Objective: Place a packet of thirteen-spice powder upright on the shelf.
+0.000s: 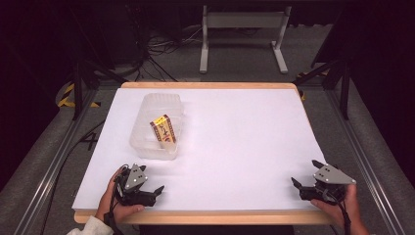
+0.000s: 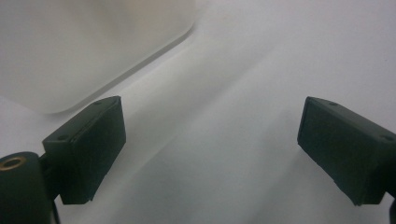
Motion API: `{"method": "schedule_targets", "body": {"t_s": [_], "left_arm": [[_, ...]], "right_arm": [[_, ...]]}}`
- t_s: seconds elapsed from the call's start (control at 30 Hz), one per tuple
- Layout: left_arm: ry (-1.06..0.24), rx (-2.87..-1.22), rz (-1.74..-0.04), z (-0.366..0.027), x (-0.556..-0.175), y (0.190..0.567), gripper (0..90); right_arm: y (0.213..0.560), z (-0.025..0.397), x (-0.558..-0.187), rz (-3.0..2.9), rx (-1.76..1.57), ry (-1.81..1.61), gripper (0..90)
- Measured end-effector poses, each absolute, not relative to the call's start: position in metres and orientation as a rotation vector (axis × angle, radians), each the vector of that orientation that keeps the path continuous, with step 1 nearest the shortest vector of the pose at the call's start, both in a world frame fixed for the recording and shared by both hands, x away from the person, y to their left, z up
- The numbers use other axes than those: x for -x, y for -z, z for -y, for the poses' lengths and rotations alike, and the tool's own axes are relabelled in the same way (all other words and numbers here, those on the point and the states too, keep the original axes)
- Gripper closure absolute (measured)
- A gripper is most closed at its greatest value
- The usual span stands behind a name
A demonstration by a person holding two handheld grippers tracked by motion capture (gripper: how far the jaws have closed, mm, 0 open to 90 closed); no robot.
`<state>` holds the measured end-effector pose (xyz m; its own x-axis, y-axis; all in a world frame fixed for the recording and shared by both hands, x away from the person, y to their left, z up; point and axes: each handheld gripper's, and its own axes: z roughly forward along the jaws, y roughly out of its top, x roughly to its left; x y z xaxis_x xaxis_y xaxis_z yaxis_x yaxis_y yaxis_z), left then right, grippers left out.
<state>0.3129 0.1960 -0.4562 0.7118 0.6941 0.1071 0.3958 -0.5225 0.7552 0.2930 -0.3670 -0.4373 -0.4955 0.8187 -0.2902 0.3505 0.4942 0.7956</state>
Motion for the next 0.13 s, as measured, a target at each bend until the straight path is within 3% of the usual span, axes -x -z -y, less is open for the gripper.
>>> {"method": "schedule_targets", "body": {"t_s": [0.13], "left_arm": [[-0.511, -2.185, -0.825, -0.1941, -0.3152, 0.4565, 8.5]], "right_arm": [[0.4362, 0.3697, -0.2931, -2.052, -0.973, -0.915, 9.4]]}}
